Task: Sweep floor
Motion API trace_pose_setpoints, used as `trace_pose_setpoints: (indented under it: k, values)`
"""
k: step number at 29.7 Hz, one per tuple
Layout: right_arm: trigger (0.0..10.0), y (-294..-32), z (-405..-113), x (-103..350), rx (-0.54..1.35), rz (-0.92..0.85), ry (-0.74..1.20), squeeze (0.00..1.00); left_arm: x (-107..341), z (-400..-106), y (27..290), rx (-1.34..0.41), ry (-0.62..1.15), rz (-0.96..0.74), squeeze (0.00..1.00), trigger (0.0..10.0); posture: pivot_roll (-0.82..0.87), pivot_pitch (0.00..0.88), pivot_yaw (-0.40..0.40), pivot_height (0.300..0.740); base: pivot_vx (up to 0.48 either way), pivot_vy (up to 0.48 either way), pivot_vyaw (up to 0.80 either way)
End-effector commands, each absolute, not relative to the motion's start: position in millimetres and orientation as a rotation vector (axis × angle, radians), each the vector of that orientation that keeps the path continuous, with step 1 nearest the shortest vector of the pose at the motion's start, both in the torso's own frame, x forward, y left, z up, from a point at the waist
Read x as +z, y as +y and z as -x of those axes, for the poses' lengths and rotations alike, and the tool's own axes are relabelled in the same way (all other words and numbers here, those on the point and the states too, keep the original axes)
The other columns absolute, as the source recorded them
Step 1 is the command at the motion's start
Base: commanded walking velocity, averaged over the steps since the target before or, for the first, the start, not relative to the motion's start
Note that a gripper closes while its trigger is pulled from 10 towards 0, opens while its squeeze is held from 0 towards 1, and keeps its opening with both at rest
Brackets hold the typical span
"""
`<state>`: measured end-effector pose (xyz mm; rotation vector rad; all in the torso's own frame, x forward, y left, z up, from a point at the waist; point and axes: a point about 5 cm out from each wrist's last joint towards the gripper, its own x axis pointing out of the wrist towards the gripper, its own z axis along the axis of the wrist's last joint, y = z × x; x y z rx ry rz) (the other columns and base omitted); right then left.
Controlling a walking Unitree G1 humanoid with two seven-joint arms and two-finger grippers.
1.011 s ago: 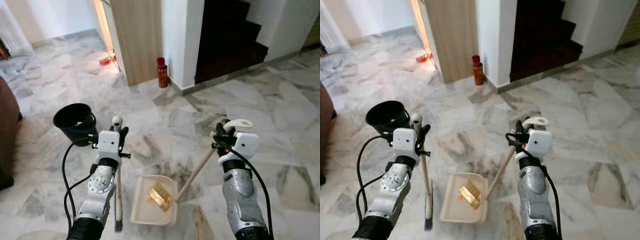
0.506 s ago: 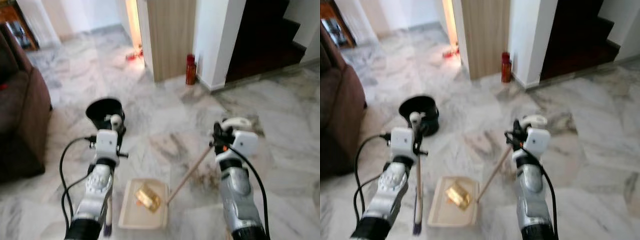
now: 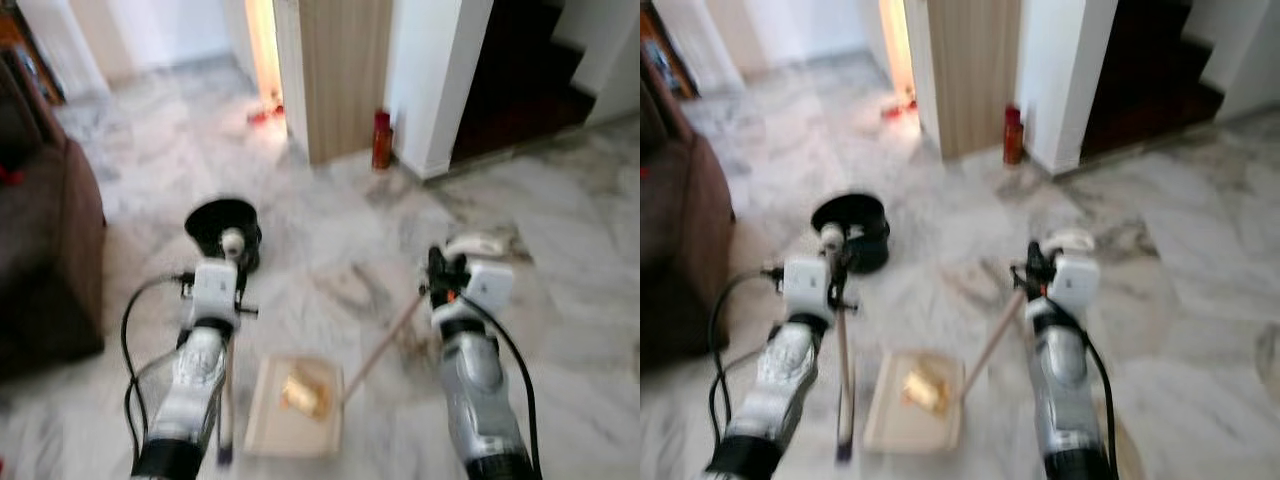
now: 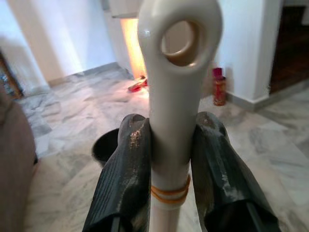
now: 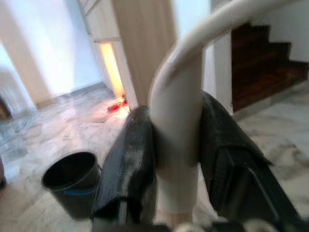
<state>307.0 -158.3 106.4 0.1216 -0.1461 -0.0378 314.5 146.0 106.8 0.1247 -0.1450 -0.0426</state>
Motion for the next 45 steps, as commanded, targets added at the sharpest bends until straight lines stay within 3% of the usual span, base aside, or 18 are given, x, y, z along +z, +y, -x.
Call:
trace_pose_setpoints:
  k: [1, 15, 21, 28, 38, 45]
  values:
    - [10.0, -146.9, -311.7, 122.2, 0.0, -0.138, -0.213, 0.0, 117.7, -316.2, 153.8, -0.024, -0.197, -0.146, 0.0, 10.0, -0.05, 0.0, 0.052, 0.74, 0.0, 0.0, 0.0]
    - [10.0, -147.0, -309.6, 122.1, 0.006, -0.113, -0.215, 0.0, 118.3, -315.1, 148.7, -0.045, -0.197, -0.14, 0.0, 10.0, -0.05, 0.0, 0.053, 0.74, 0.0, 0.0, 0.0]
    - [10.0, -144.8, -309.1, 123.0, 0.014, -0.123, -0.22, 0.0, 118.1, -315.4, 151.6, -0.03, -0.194, -0.144, 0.0, 10.0, -0.05, 0.0, 0.05, 0.74, 0.0, 0.0, 0.74]
    - [10.0, -145.3, -309.4, 121.0, 0.013, -0.155, -0.212, 0.0, 117.6, -314.6, 152.2, -0.019, -0.194, -0.143, 0.0, 10.0, -0.05, 0.0, 0.045, 0.74, 0.0, 0.0, 0.0]
    - [10.0, -142.5, -309.4, 121.2, 0.044, -0.129, -0.208, 0.0, 117.1, -314.4, 152.1, -0.015, -0.193, -0.139, 0.0, 10.0, -0.05, 0.0, 0.042, 0.74, 0.245, 0.0, 0.0]
    - [10.0, -139.4, -309.6, 123.4, 0.065, -0.121, -0.223, 0.0, 117.0, -314.5, 152.0, -0.012, -0.193, -0.139, 0.0, 10.0, -0.05, 0.0, 0.041, 0.74, 0.245, 0.0, 0.67]
